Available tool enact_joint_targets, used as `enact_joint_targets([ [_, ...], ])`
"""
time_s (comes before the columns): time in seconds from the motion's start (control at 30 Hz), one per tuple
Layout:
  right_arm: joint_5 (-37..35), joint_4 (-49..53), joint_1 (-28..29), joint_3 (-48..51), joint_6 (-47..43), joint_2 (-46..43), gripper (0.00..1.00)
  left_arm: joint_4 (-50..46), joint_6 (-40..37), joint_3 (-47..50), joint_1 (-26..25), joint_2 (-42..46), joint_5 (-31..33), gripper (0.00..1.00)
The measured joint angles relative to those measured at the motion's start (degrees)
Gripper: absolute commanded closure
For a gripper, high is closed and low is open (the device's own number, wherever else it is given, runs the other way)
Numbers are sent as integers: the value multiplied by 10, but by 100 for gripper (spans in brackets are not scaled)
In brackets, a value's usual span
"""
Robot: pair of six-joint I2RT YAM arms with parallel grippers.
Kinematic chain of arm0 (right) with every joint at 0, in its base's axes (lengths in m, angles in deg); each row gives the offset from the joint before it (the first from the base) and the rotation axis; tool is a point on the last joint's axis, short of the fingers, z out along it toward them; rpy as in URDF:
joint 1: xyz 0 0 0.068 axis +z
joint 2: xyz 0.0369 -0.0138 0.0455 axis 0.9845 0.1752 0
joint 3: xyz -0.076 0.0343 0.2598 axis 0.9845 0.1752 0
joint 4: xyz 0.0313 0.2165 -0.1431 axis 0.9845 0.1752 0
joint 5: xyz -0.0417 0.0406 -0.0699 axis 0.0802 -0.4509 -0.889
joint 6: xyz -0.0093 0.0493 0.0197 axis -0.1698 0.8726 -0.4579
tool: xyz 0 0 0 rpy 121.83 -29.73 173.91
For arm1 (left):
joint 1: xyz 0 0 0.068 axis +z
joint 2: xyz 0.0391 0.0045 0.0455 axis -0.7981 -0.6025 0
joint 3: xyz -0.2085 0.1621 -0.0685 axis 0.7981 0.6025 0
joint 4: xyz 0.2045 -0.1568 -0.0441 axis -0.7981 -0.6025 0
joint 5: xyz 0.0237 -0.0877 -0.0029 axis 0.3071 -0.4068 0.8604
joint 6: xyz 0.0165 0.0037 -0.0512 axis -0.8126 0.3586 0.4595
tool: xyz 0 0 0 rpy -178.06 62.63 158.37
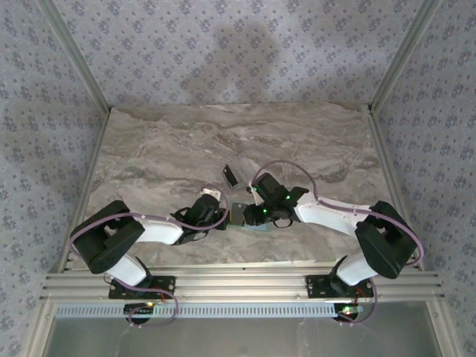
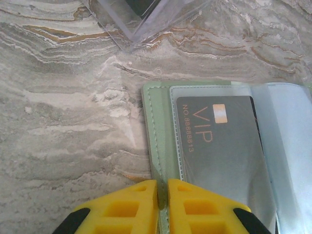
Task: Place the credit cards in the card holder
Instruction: Insert the credit card into the card slot.
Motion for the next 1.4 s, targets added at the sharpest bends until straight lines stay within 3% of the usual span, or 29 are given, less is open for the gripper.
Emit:
enact_joint_targets([
  [0.37, -139, 59, 16, -69, -3, 73, 64, 5, 0, 0, 0, -2, 0, 86],
  [0.73, -191, 91, 17, -93, -9, 131, 59, 15, 1, 0, 0, -8, 0, 86],
  [1.0, -208, 102, 17, -102, -8, 147, 50, 19, 0, 0, 0, -10, 0, 86],
  [1.3, -201, 103, 18, -115, -5, 158, 80, 24, 0, 1, -7, -13, 11, 86],
  [1.4, -198, 98, 20, -115, -3, 158, 86, 29, 0, 1, -12, -16, 21, 86],
])
